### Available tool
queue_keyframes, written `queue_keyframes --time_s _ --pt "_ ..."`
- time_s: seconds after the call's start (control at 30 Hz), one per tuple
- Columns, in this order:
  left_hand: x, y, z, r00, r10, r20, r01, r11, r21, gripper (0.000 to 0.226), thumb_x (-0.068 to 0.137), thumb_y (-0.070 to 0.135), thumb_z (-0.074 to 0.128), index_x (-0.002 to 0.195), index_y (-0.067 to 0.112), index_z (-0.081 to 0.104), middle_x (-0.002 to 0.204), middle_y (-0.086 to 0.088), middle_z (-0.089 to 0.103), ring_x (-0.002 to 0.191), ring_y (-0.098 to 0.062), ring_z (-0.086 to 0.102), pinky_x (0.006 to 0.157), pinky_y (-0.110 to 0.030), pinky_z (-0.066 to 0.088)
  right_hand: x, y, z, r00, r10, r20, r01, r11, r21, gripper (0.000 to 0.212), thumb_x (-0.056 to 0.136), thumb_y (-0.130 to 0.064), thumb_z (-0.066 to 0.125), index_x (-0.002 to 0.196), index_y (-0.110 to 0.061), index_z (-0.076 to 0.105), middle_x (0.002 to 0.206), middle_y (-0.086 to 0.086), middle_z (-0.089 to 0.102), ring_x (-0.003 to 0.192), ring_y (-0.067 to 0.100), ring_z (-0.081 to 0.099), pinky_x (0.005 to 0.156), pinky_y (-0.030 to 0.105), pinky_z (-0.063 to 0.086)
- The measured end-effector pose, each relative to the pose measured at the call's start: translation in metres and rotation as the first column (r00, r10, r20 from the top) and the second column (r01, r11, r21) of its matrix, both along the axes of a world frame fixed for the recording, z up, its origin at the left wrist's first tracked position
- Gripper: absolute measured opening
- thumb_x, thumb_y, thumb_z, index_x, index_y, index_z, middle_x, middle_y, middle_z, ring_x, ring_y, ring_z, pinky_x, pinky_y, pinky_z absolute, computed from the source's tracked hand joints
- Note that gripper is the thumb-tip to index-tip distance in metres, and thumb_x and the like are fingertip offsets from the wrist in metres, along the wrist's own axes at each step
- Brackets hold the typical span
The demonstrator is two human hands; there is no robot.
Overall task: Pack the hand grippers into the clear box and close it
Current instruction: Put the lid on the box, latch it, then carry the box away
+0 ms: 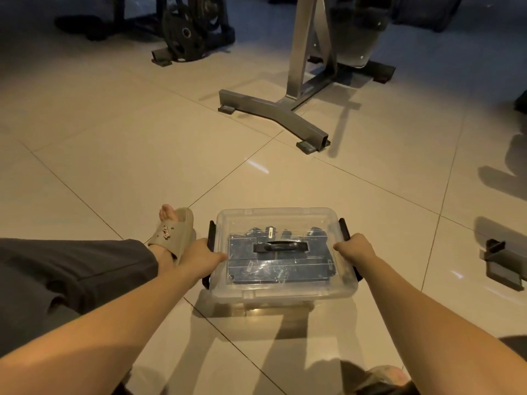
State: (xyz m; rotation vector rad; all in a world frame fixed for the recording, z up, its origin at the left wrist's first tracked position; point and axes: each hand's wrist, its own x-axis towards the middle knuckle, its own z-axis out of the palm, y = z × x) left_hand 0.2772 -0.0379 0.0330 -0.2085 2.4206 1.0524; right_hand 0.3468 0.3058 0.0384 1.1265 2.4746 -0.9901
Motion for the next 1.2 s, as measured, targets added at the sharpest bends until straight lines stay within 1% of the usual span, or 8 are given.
queue_keyframes --time_s 0.2,0.3,0.4,0.5,0.67,0.83,1.07,1.2 --pt "0.001 0.005 -0.001 0.996 -0.042 -0.083 0.031 0.992 -0.123 0.030 0.091 0.019 0.068 0.119 0.009 0.063 0.103 -0.010 0.068 0.094 -0.030 0.065 0.082 -0.040 0.057 0.003 -0.006 -0.002 0.998 0.056 0.014 -0.057 0.994 0.097 0.033 0.094 -0.022 0.058 0.118 0.001 0.057 0.102 0.016 0.061 0.089 0.036 0.058 0.072 0.034 0.043" --pt "-0.001 0.006 -0.003 0.994 -0.053 -0.093 0.037 0.986 -0.165 0.021 0.089 0.017 0.066 0.109 0.010 0.066 0.095 -0.010 0.070 0.087 -0.030 0.066 0.081 -0.043 0.059 0.004 -0.006 0.001 0.998 0.067 0.013 -0.068 0.991 0.114 0.033 0.095 -0.022 0.057 0.120 -0.001 0.056 0.116 0.019 0.064 0.102 0.037 0.062 0.074 0.034 0.044" --pt "-0.005 0.008 -0.006 0.992 -0.070 -0.105 0.049 0.980 -0.190 0.019 0.090 0.017 0.065 0.108 0.011 0.065 0.093 -0.009 0.069 0.085 -0.030 0.066 0.080 -0.043 0.058 0.004 -0.009 0.002 0.995 0.100 0.016 -0.102 0.982 0.158 0.032 0.096 -0.024 0.055 0.120 -0.003 0.056 0.116 0.016 0.065 0.103 0.036 0.064 0.079 0.037 0.050" --pt "-0.010 0.009 -0.005 0.988 -0.086 -0.125 0.060 0.978 -0.202 0.020 0.093 0.019 0.064 0.111 0.013 0.061 0.096 -0.008 0.066 0.090 -0.031 0.065 0.080 -0.040 0.056 0.006 -0.013 0.002 0.994 0.109 0.016 -0.110 0.976 0.190 0.031 0.097 -0.024 0.054 0.120 -0.003 0.057 0.117 0.017 0.066 0.103 0.035 0.064 0.080 0.038 0.051" --pt "-0.028 0.008 -0.002 0.986 -0.093 -0.137 0.065 0.978 -0.198 0.031 0.093 0.021 0.064 0.121 0.009 0.061 0.105 -0.013 0.068 0.095 -0.035 0.065 0.086 -0.045 0.056 0.008 -0.019 0.001 0.993 0.115 0.012 -0.114 0.969 0.217 0.029 0.099 -0.021 0.050 0.120 -0.002 0.058 0.118 0.017 0.066 0.105 0.035 0.064 0.074 0.032 0.043" --pt "-0.031 0.010 0.003 0.986 -0.130 -0.108 0.103 0.968 -0.228 0.034 0.092 0.024 0.061 0.125 0.014 0.061 0.114 -0.010 0.068 0.098 -0.033 0.064 0.085 -0.041 0.055 0.010 -0.020 -0.003 0.989 0.113 0.099 -0.134 0.961 0.241 0.027 0.098 -0.019 0.048 0.120 -0.007 0.059 0.116 0.013 0.067 0.100 0.032 0.065 0.075 0.034 0.048" --pt "-0.042 0.006 0.001 0.994 -0.109 -0.001 0.108 0.990 -0.092 0.041 0.093 0.019 0.062 0.132 0.011 0.052 0.121 -0.012 0.064 0.105 -0.031 0.062 0.087 -0.038 0.052 -0.007 -0.026 -0.014 0.997 -0.073 -0.017 0.074 0.989 0.127 0.034 0.099 -0.017 0.047 0.129 -0.001 0.050 0.122 0.020 0.062 0.108 0.039 0.061 0.077 0.036 0.044" --pt "-0.049 -0.013 0.014 0.997 -0.004 0.071 0.000 0.998 0.063 0.029 0.092 0.011 0.064 0.120 0.009 0.056 0.112 -0.014 0.063 0.097 -0.030 0.062 0.077 -0.037 0.053 -0.030 -0.039 -0.008 0.988 -0.078 -0.130 0.092 0.990 0.103 0.032 0.100 -0.022 0.050 0.125 -0.002 0.056 0.113 0.020 0.065 0.095 0.038 0.060 0.078 0.040 0.049"
